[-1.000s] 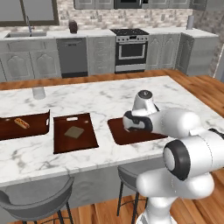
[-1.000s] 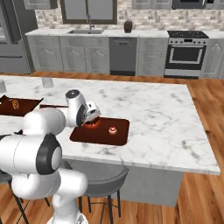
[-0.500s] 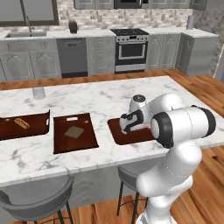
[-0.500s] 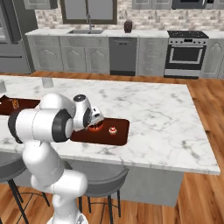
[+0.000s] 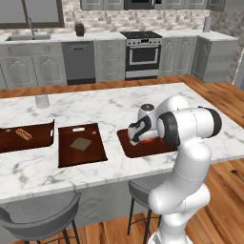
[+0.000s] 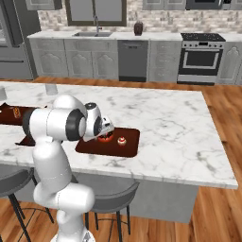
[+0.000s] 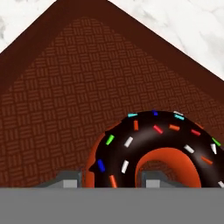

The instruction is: Take the donut and cupcake from the fridge and place them on the empty tray on the dining counter.

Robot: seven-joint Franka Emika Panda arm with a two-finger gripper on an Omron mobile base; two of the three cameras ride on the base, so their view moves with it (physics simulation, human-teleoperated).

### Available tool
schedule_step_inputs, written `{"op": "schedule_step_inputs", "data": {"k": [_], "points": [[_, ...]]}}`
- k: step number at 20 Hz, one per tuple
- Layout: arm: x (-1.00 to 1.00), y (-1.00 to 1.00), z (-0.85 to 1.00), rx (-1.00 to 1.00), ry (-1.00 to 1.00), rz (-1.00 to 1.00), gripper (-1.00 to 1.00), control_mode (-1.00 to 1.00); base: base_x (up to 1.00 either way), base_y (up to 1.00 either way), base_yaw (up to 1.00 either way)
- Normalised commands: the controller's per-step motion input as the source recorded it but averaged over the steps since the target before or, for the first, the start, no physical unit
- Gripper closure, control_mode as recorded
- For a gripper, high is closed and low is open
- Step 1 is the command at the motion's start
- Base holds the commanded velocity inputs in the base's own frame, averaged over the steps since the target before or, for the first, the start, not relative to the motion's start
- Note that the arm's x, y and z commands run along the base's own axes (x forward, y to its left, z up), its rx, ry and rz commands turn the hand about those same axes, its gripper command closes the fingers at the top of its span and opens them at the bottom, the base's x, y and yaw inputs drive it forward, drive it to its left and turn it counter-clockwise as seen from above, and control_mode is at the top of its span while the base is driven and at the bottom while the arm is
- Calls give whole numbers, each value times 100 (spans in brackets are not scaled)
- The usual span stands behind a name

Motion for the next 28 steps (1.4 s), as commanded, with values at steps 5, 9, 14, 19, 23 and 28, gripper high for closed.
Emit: {"op": "schedule_step_inputs", "data": {"k": [5,9,14,19,23,28], "points": [[0,9,0,0,1,0,-100,-100,0,0,0],[-3,8,22,0,0,0,-100,-100,0,0,0],[-59,-10,88,0,-7,0,-100,-100,0,0,0],[-97,-26,84,0,-14,0,-100,-100,0,0,0],[-100,-37,97,6,-21,0,-100,-100,0,0,0],[-100,-30,98,18,-33,0,-100,-100,0,0,0]]}}
